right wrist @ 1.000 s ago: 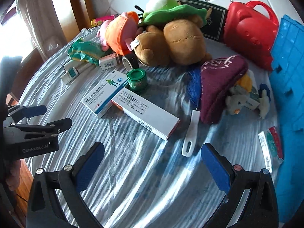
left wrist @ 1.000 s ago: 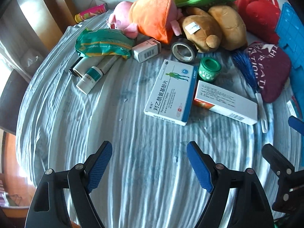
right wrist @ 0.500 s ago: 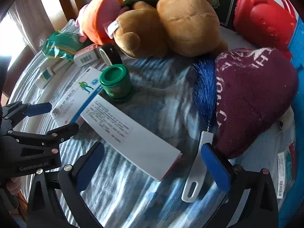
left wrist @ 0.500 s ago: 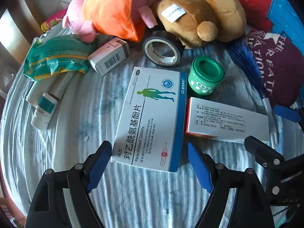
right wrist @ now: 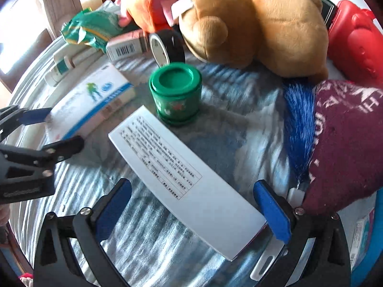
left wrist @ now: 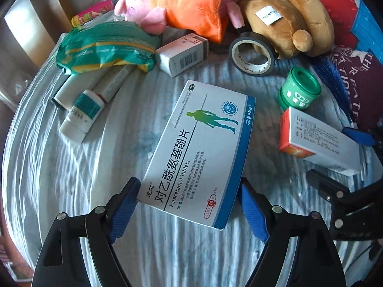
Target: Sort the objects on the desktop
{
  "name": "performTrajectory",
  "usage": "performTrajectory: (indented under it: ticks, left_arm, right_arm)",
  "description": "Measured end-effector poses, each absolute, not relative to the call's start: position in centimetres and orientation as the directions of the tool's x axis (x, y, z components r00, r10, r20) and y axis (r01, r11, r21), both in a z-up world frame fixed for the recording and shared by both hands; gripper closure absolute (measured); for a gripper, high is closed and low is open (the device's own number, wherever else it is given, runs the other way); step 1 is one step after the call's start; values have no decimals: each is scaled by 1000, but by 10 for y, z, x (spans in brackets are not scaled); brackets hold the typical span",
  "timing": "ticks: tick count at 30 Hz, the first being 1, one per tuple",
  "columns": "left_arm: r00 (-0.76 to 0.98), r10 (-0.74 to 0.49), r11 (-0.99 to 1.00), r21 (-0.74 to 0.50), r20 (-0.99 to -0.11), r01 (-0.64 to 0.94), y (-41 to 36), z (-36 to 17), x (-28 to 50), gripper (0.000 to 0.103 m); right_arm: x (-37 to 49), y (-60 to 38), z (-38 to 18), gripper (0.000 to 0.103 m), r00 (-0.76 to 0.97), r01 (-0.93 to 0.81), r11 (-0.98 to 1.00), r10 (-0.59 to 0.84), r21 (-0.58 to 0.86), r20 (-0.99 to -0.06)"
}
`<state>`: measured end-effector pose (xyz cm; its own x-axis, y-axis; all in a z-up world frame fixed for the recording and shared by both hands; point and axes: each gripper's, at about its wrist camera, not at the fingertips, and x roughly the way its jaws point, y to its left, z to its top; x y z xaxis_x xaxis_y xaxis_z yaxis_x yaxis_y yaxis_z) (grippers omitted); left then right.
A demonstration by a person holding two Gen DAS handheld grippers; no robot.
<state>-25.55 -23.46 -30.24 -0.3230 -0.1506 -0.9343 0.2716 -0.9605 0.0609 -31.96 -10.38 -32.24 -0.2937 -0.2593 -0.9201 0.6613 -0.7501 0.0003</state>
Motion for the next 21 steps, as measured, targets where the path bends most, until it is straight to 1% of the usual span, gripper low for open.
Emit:
performTrajectory:
  ticks: [3, 9, 10, 15, 17, 21]
  left_arm:
    - [-309, -146, -956, 54, -940, 287, -229, -301, -239, 22]
    - [-321, -185, -946, 80, -929, 313, -214, -297, -235, 21]
    - [-330, -193, -945, 85, -924, 316, -212, -296, -236, 20]
    - [-351, -229, -933, 102, -908, 345, -208, -294, -242, 11]
    - [-351, -232, -923, 91, -907, 375, -210, -295, -242, 2]
    - [-369, -192, -915, 29, -909, 403, -215, -296, -239, 2]
  right_arm:
    - [-316, -103, -319, 0, -271, 655, -755, -272, 30, -924]
    - [-310, -102, -313, 0, -225, 639, -764, -297, 90, -928]
    - [-312, -102, -312, 0, -241, 634, -769, -294, 79, -925]
    - [-320, -98, -320, 0, -256, 631, -769, -336, 107, -906]
    - [-321, -97, -321, 0, -269, 635, -765, -351, 109, -897]
    - [-318, -100, -325, 0, -290, 649, -757, -340, 77, -895]
